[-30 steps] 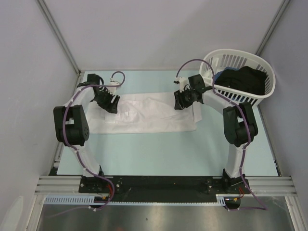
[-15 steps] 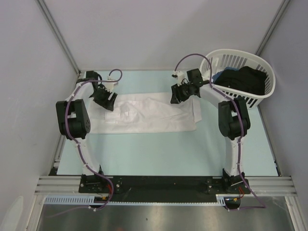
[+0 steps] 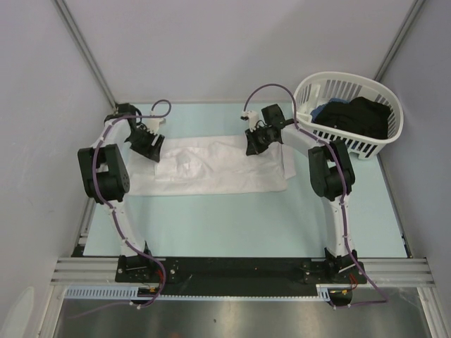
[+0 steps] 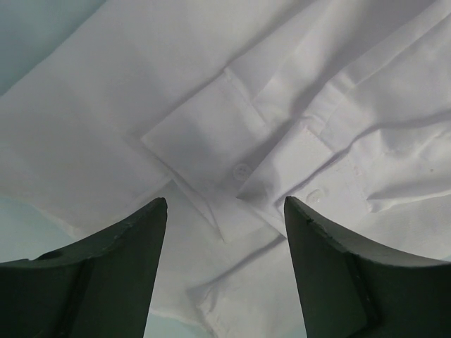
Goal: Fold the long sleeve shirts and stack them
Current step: Fold the shirt
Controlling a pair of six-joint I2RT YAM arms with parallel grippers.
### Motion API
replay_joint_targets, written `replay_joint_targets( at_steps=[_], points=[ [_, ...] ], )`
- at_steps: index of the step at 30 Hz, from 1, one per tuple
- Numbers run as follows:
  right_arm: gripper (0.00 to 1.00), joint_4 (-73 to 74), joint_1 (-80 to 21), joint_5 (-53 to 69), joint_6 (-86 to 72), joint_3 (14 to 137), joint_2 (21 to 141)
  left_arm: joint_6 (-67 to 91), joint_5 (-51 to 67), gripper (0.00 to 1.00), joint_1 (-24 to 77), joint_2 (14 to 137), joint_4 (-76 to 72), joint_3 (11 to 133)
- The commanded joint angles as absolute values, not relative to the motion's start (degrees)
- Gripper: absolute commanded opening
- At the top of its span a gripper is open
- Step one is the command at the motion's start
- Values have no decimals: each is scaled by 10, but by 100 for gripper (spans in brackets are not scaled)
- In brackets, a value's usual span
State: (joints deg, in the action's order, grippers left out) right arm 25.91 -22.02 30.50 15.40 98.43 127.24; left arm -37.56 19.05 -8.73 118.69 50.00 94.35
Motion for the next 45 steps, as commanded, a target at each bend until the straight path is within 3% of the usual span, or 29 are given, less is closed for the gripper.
replay_joint_targets(
  at_steps=[1, 3, 4, 5, 6, 7, 12, 19, 27, 31, 34, 37, 40, 45],
  points=[
    [0, 214, -216, 254, 148, 1001, 1254, -372, 193, 72, -107, 1196, 489, 1001],
    [0, 221, -220, 256, 157, 1009, 1258, -380, 186, 72, -110, 1205, 492, 1015],
    [8, 246, -222, 258, 164, 1014, 1266, -384, 185, 73, -109, 1209, 495, 1026],
    [43, 256, -222, 262, 170, 1019, 1266, -386, 183, 75, -110, 1216, 495, 1033],
    [58, 270, -221, 265, 170, 1019, 1266, -391, 184, 76, -109, 1220, 496, 1040],
    [66, 272, -220, 265, 167, 1014, 1252, -394, 185, 77, -108, 1224, 497, 1056],
    [67, 301, -201, 268, 152, 977, 1166, -428, 180, 78, -92, 1270, 497, 1119],
    [61, 372, -191, 250, 150, 837, 1047, -462, 164, 78, -73, 1353, 492, 1223],
    [54, 364, -178, 191, 158, 728, 991, -518, 140, 75, -73, 1383, 490, 1230],
    [54, 373, -154, 189, 156, 744, 995, -529, 127, 61, -78, 1381, 495, 1209],
    [59, 395, -112, 241, 122, 762, 990, -533, 125, 48, -89, 1371, 495, 1183],
    [63, 412, -79, 288, 52, 770, 972, -528, 122, 17, -103, 1358, 498, 1156],
    [63, 417, -71, 307, -14, 759, 948, -518, 114, 0, -121, 1340, 501, 1119],
    [62, 359, -80, 327, -100, 713, 909, -465, 109, 0, -170, 1311, 499, 1056]
  ],
)
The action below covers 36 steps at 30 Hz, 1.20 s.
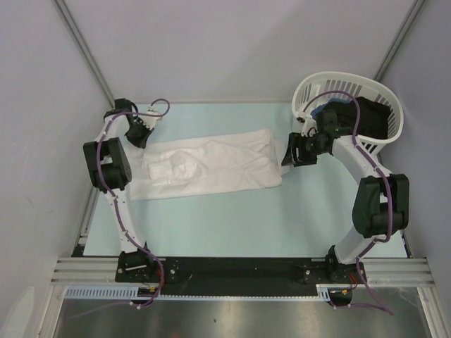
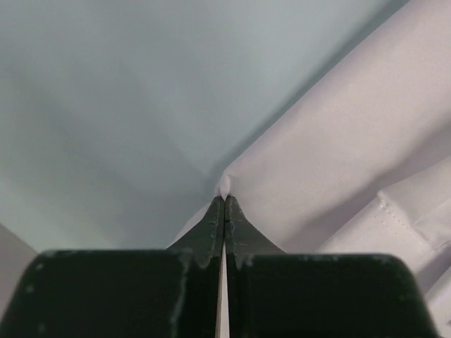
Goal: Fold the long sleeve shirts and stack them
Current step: Fold the shirt
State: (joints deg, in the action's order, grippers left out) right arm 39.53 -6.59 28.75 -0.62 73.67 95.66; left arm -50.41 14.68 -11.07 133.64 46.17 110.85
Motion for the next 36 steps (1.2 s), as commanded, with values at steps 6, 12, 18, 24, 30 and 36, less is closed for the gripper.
replay_joint_targets(
  at_steps=[6, 12, 18, 24, 30, 36],
  points=[
    [59, 298, -141, 304, -143, 667, 925, -406, 136, 0, -224, 1249, 494, 952],
    [54, 191, -187, 279, -200, 630, 988, -376, 149, 0, -245, 1202, 484, 872],
    [50, 109, -189, 236, -249, 635, 1054, -365, 171, 1, -249, 1173, 482, 833],
    [44, 70, -175, 248, -278, 697, 1128, -365, 179, 7, -247, 1164, 485, 825],
    [0, 76, -170, 224, -256, 778, 1186, -373, 186, 13, -248, 1159, 493, 822],
    [0, 119, -156, 134, -176, 921, 1255, -411, 217, 37, -247, 1119, 502, 797]
  ],
)
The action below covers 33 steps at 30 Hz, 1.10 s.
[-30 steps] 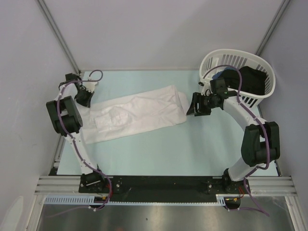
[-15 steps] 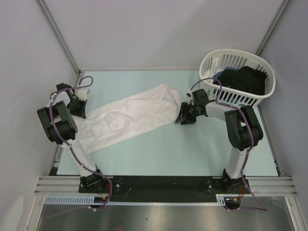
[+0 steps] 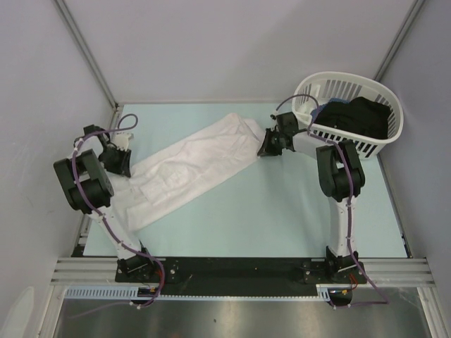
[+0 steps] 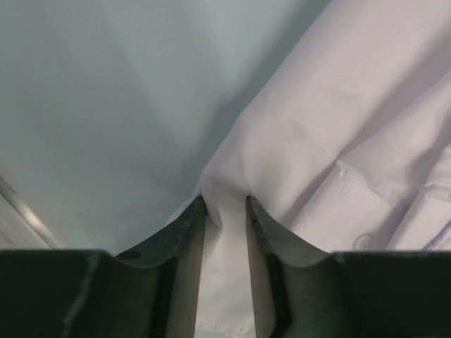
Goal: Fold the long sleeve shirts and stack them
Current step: Fold the shirt
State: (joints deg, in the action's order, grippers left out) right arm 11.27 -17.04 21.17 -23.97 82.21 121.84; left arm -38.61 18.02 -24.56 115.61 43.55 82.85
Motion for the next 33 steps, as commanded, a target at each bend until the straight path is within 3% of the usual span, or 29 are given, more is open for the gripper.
replay_joint_targets(
  at_steps=[1, 3, 4, 5, 6, 9, 14, 20, 25, 33],
  points=[
    [0, 133, -156, 119, -161, 951, 1285, -416, 232, 41, -243, 1114, 503, 795],
    [2, 151, -157, 94, -104, 1040, 1336, -431, 244, 48, -229, 1099, 510, 792],
    [9, 156, -158, 84, -85, 1065, 1351, -436, 252, 49, -220, 1094, 510, 792],
    [20, 160, -157, 75, -69, 1088, 1362, -440, 254, 51, -212, 1091, 511, 791],
    [42, 166, -151, 75, -69, 1112, 1368, -445, 253, 52, -192, 1088, 511, 792],
    [64, 189, -138, 93, -83, 1139, 1351, -446, 243, 53, -153, 1094, 513, 801],
    [69, 234, -132, 176, -136, 1012, 1219, -424, 253, 53, -131, 1107, 517, 816],
    [67, 128, -173, 281, -291, 787, 1094, -342, 277, 56, -159, 1104, 496, 849],
    [65, 33, -246, 312, -368, 724, 1099, -308, 260, 53, -205, 1085, 516, 866],
    [63, -46, -356, 313, -431, 696, 1137, -421, 217, 55, -253, 996, 548, 758]
  ],
)
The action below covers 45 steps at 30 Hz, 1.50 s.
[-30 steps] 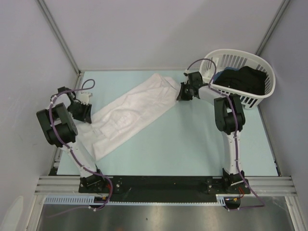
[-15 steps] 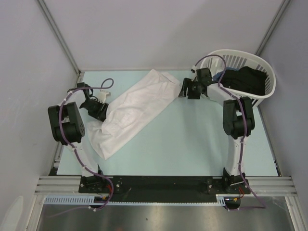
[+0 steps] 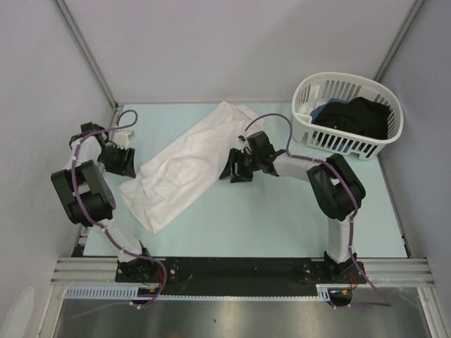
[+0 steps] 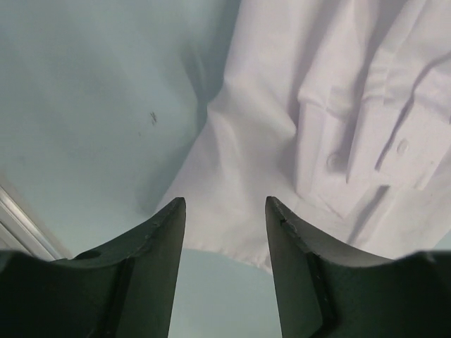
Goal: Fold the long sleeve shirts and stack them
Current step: Fold the shirt
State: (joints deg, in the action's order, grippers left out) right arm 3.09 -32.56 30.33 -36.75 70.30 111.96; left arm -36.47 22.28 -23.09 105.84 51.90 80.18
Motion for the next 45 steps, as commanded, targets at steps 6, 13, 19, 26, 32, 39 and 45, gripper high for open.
replay_joint_targets(
  at_steps=[6, 13, 19, 26, 32, 39, 45],
  points=[
    [58, -119, -429, 298, -510, 690, 1183, -456, 263, 56, -286, 983, 571, 746],
    [57, -179, -488, 290, -582, 694, 1241, -472, 300, 60, -303, 932, 579, 709],
    [26, -208, -491, 284, -611, 679, 1258, -479, 308, 61, -303, 890, 580, 678],
    [3, -206, -459, 298, -588, 614, 1216, -495, 315, 62, -305, 857, 589, 660],
    [56, -283, -474, 275, -620, 601, 1208, -499, 316, 62, -305, 839, 590, 645],
    [59, -300, -514, 194, -671, 656, 1270, -491, 314, 62, -304, 839, 586, 650],
    [39, -294, -519, 188, -702, 665, 1296, -495, 308, 62, -304, 824, 586, 642]
  ],
)
